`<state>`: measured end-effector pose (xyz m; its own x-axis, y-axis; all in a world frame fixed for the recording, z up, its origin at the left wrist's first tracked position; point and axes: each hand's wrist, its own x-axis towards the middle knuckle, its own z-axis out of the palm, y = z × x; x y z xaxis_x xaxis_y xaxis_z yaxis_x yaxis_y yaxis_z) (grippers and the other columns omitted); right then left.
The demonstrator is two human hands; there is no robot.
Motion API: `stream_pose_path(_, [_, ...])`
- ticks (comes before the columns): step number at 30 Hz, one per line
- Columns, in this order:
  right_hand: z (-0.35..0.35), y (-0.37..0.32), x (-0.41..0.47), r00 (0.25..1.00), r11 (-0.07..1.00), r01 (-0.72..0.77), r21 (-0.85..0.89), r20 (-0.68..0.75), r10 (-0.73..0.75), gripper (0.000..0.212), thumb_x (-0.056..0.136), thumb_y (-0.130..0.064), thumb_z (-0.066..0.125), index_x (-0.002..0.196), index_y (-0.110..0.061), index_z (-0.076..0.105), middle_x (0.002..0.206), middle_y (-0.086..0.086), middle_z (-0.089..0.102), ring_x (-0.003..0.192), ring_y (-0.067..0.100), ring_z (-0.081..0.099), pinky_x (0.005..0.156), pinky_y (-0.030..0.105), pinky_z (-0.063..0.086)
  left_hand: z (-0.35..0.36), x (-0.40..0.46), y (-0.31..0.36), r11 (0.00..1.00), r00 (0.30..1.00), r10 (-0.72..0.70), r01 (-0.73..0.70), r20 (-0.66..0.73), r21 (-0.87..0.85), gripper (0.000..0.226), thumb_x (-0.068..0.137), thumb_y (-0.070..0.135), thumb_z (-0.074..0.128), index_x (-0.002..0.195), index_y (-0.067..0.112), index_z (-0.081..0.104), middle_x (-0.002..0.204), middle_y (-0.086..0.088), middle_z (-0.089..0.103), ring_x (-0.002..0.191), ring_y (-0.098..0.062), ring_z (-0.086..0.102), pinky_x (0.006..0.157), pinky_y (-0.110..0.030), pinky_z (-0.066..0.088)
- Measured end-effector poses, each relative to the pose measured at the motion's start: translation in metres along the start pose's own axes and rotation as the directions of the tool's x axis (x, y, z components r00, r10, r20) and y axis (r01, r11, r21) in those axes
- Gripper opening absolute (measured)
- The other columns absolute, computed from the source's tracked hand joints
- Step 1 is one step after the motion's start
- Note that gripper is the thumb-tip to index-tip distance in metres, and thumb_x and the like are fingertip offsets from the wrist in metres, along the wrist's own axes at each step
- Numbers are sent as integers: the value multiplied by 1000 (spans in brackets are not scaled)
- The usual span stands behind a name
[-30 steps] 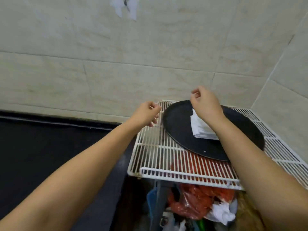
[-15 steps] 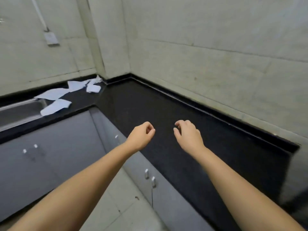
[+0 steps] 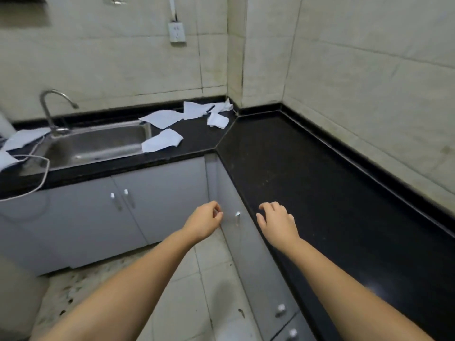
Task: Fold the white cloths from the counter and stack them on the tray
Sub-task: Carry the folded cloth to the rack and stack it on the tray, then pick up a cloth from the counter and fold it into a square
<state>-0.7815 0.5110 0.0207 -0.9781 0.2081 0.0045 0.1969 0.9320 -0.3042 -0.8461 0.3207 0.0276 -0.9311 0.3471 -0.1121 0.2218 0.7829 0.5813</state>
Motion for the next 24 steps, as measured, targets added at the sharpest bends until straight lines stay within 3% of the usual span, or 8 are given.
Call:
stream_pose_path(13, [58,-90,224,967,974,221,-43,141,-213,36,100,-35,36,130,-18,45,129,5,48,119,24,46,95,38,38,-64,174,-112,984,982,-180,179,-63,-23,18,95,21,48,104,10,59,95,-4,62,91,-22,59,76,-28,43])
stream_pose_path(20, [90,-162,352,960,977,209,-32,197,-199,37,100,-35,35,131,-17,44,134,4,46,125,25,42,99,40,36,-121,291,-182,987,987,-158,158,-26,24,15,93,19,47,101,12,57,94,-5,60,86,-23,58,77,-34,47])
stream_pose_path(24, [109,-199,402,957,981,192,15,219,-190,34,99,-33,39,129,-19,46,130,3,47,122,23,44,98,39,37,-147,341,-215,979,988,-147,151,-35,140,20,93,21,48,110,14,55,105,-6,58,97,-26,56,82,-38,48])
